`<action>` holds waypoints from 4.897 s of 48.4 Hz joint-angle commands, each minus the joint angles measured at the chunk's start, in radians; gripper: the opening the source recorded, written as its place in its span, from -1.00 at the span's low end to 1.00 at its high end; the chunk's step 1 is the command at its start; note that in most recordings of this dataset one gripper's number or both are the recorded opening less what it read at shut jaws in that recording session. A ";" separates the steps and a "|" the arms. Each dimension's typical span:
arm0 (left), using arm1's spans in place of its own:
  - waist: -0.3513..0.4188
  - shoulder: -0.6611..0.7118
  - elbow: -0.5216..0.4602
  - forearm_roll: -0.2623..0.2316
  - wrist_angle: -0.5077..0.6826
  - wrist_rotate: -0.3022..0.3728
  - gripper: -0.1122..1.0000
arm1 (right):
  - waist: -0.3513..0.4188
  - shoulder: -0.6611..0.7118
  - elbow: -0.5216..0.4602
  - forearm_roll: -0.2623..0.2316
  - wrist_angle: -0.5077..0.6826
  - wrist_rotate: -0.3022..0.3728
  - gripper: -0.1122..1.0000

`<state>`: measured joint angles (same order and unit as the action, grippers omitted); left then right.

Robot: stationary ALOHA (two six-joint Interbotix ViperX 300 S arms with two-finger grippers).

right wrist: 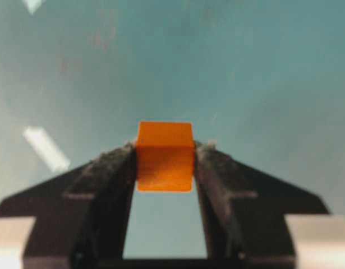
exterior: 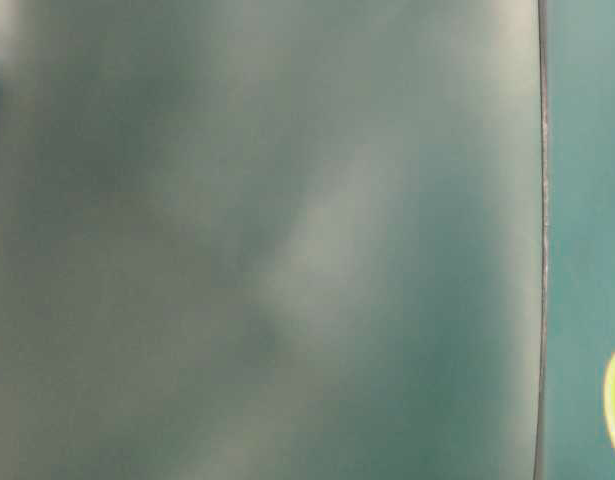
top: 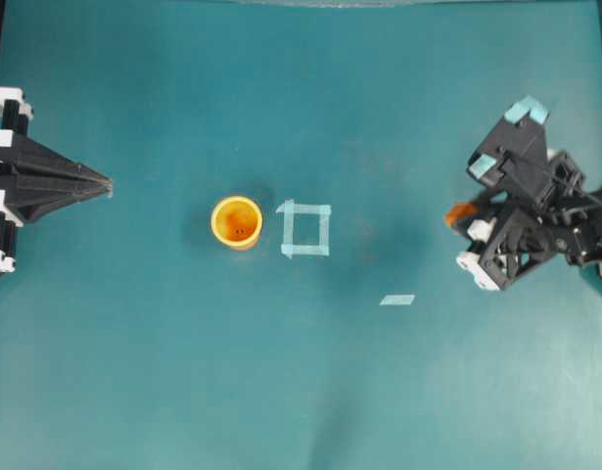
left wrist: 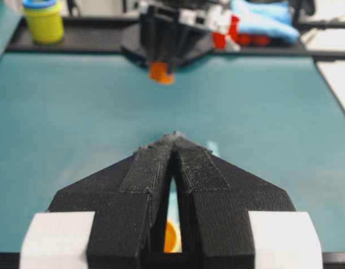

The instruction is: Move the block toward the cup with right arm.

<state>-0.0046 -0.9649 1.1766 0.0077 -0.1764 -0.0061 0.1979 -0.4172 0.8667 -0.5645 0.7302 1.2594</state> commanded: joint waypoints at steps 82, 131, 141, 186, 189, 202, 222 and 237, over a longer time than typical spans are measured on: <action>-0.002 0.008 -0.029 0.003 -0.005 -0.005 -0.80 | -0.219 0.405 -0.518 -0.592 -0.572 -0.002 -0.08; -0.002 0.006 -0.029 0.003 -0.005 -0.005 -0.80 | -0.233 0.472 -0.575 -0.591 -0.637 0.000 -0.08; -0.002 0.006 -0.029 0.002 -0.005 -0.005 -0.80 | -0.233 0.472 -0.575 -0.591 -0.638 0.000 -0.08; -0.002 0.006 -0.029 0.003 -0.005 -0.005 -0.80 | -0.233 0.471 -0.575 -0.592 -0.637 0.000 -0.08; -0.002 0.006 -0.029 0.002 -0.005 -0.005 -0.80 | -0.233 0.472 -0.577 -0.591 -0.637 0.000 -0.08; -0.002 0.006 -0.029 0.003 -0.005 -0.005 -0.80 | -0.233 0.472 -0.575 -0.592 -0.637 0.000 -0.08; -0.002 0.006 -0.029 0.002 -0.005 -0.005 -0.80 | -0.233 0.472 -0.575 -0.592 -0.638 0.000 -0.08; -0.002 0.006 -0.029 0.003 -0.005 -0.005 -0.80 | -0.233 0.472 -0.575 -0.592 -0.638 0.000 -0.08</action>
<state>-0.0031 -0.9649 1.1766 0.0077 -0.1764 -0.0092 -0.0337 0.0736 0.3191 -1.1536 0.0982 1.2579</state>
